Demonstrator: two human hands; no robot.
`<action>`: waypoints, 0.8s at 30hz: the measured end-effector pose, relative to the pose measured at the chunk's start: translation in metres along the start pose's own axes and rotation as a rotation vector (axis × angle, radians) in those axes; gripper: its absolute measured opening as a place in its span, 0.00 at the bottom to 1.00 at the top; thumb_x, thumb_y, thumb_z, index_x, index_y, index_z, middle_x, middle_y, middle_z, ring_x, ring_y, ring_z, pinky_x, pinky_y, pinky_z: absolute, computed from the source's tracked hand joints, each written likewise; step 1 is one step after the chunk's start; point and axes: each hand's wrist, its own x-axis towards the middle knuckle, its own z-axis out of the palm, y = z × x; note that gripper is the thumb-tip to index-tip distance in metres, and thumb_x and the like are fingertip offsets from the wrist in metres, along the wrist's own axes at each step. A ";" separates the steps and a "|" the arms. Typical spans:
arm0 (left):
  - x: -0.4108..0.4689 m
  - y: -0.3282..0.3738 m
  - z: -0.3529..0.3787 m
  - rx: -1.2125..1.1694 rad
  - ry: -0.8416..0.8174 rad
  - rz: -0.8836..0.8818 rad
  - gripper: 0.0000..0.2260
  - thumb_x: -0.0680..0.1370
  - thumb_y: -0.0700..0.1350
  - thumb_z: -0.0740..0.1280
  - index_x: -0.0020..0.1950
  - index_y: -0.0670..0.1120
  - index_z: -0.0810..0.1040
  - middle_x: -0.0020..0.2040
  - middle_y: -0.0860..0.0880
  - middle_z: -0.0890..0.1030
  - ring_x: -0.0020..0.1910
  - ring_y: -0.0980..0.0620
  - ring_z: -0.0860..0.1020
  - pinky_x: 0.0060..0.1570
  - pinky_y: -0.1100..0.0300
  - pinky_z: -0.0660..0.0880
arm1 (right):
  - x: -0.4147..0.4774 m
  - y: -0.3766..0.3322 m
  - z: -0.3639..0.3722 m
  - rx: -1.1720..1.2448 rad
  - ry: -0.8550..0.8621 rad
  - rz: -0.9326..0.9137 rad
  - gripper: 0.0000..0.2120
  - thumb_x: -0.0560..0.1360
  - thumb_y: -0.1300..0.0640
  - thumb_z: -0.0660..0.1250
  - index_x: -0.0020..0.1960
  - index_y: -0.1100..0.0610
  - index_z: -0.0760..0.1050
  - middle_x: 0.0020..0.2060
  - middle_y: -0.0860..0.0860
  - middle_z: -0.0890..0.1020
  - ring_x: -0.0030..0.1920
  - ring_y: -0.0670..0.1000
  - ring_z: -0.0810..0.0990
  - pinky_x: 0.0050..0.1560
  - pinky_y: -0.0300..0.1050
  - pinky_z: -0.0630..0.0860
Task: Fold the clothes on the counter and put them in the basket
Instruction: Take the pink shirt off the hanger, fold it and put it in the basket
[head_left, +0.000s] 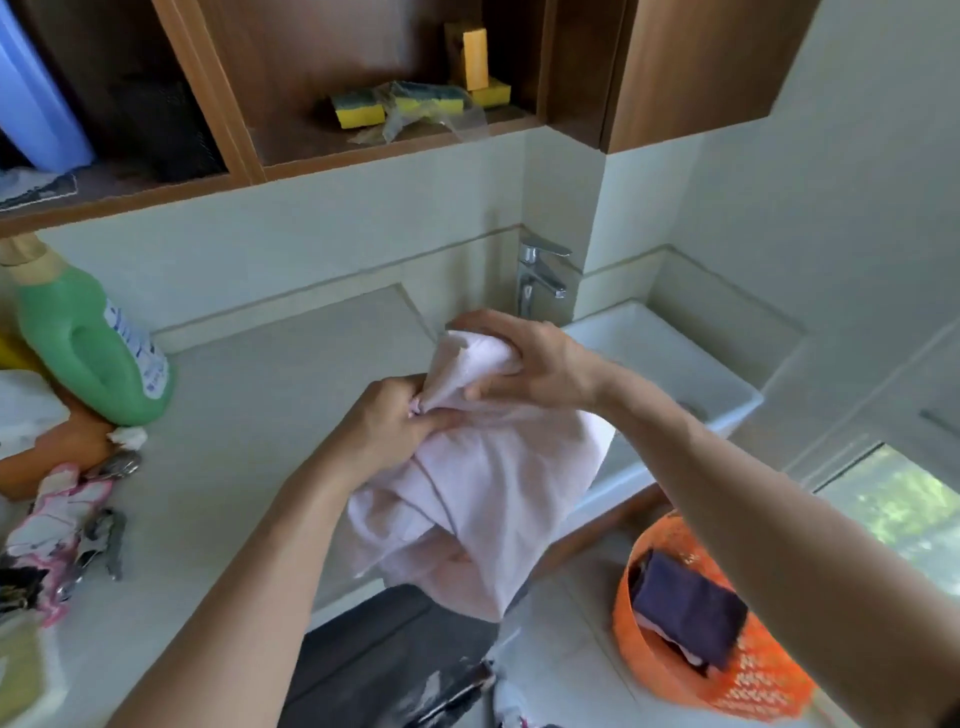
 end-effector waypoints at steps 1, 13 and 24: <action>-0.001 0.002 0.013 -0.042 -0.075 0.029 0.06 0.70 0.54 0.75 0.44 0.58 0.81 0.42 0.56 0.84 0.43 0.57 0.80 0.48 0.57 0.77 | -0.017 0.000 0.000 -0.026 0.052 -0.001 0.23 0.72 0.47 0.75 0.63 0.52 0.75 0.50 0.48 0.83 0.50 0.44 0.80 0.50 0.39 0.75; -0.026 0.061 0.181 -0.633 -0.772 -0.268 0.18 0.67 0.51 0.78 0.51 0.42 0.86 0.52 0.37 0.84 0.47 0.42 0.84 0.48 0.53 0.81 | -0.262 0.062 -0.053 -0.039 0.570 0.459 0.10 0.74 0.50 0.73 0.55 0.48 0.81 0.41 0.39 0.83 0.43 0.36 0.78 0.46 0.42 0.76; 0.045 0.120 0.332 -1.116 -0.904 -0.578 0.41 0.71 0.77 0.56 0.66 0.45 0.79 0.43 0.43 0.80 0.38 0.46 0.72 0.34 0.57 0.71 | -0.397 0.179 -0.141 -0.098 0.942 0.718 0.04 0.75 0.47 0.71 0.49 0.45 0.82 0.40 0.39 0.84 0.43 0.36 0.80 0.41 0.32 0.71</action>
